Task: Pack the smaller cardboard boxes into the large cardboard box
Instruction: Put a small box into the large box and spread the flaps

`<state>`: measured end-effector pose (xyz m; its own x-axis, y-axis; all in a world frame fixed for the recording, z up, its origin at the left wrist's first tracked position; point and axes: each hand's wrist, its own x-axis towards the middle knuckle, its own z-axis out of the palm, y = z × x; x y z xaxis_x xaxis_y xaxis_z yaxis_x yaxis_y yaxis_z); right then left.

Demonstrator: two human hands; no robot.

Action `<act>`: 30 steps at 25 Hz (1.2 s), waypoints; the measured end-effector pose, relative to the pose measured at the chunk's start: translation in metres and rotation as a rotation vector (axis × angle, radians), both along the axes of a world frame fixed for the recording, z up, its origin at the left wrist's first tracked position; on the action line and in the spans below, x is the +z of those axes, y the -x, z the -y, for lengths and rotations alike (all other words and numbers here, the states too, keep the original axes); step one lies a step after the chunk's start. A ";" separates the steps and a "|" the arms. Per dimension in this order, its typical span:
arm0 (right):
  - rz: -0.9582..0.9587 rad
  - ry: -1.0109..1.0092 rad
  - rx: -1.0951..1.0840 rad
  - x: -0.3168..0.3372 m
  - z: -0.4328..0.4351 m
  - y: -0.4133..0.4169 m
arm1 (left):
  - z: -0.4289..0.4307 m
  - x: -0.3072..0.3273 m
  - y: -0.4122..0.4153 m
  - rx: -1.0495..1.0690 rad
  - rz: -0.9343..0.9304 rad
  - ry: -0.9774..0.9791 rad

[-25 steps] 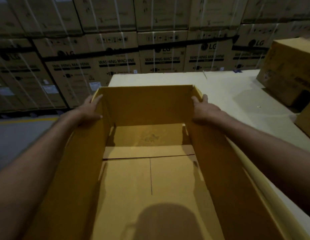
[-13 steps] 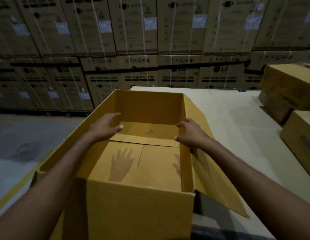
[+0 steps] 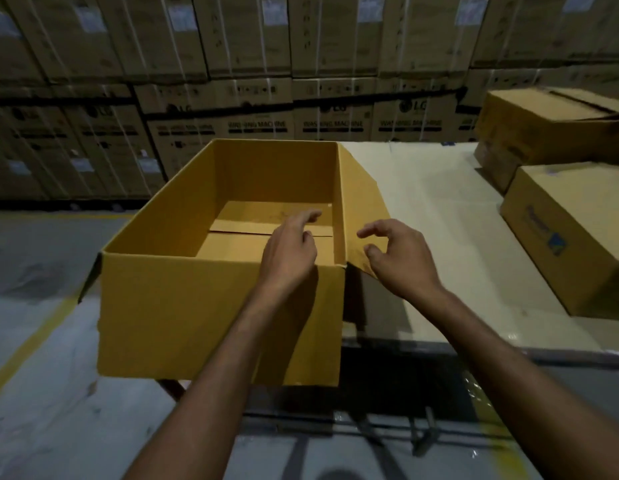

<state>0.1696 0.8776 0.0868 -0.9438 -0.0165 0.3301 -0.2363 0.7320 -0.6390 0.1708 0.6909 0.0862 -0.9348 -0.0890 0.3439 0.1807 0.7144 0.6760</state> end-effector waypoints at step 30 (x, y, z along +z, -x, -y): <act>-0.146 0.067 -0.361 -0.024 -0.498 -0.017 | -0.506 -0.019 0.059 -0.411 -0.075 -0.162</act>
